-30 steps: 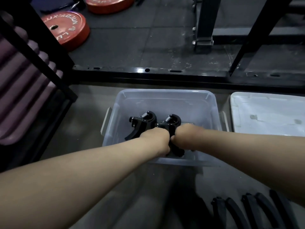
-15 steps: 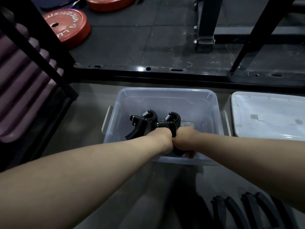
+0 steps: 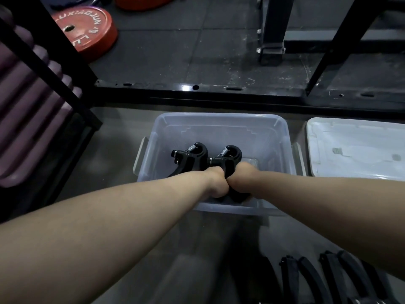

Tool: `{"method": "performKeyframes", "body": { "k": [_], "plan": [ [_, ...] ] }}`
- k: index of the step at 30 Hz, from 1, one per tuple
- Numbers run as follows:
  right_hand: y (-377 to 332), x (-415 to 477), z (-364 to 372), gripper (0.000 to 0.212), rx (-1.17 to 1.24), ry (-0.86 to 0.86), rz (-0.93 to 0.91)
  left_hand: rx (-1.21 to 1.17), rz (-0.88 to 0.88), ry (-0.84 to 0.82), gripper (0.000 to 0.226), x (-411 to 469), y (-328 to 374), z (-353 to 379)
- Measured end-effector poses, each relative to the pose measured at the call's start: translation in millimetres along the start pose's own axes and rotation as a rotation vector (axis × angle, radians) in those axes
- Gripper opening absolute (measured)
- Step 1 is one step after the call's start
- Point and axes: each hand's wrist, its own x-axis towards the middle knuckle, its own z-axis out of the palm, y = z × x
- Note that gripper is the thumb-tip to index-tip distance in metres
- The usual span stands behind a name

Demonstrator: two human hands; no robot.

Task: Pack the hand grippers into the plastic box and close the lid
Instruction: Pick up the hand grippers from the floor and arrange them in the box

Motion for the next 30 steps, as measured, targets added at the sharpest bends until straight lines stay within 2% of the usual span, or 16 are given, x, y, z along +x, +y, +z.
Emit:
{"method": "performKeyframes", "body": {
  "k": [4,9,15,19,23,26,28,30],
  "plan": [
    [-1,2,2,0.021,-0.046,-0.013,0.022,-0.067,-0.028,-0.018,0.015,-1,0,-2],
    [-2,6,2,0.034,0.264,-0.132,0.199,-0.267,-0.063,-0.102,0.004,-2,1,-1],
    [-4,-13,-7,0.012,0.340,-0.113,0.125,-0.537,-0.089,-0.110,0.016,-2,-2,-5],
    [-9,-25,-15,0.028,0.608,-0.227,0.228,-0.632,-0.140,-0.142,0.009,-8,2,-6],
    [-8,-15,-14,0.041,0.784,-0.201,0.378,-0.782,-0.191,-0.220,0.027,-8,4,-13],
    [-4,-7,-10,0.050,0.828,-0.190,0.433,-1.047,-0.258,-0.317,0.025,-19,7,-17],
    [1,-2,-9,0.051,0.843,-0.166,0.428,-1.098,-0.201,-0.403,0.026,-23,8,-17],
    [5,-3,-8,0.049,0.871,-0.175,0.385,-1.082,-0.180,-0.420,0.030,-23,9,-17]
  ]
}}
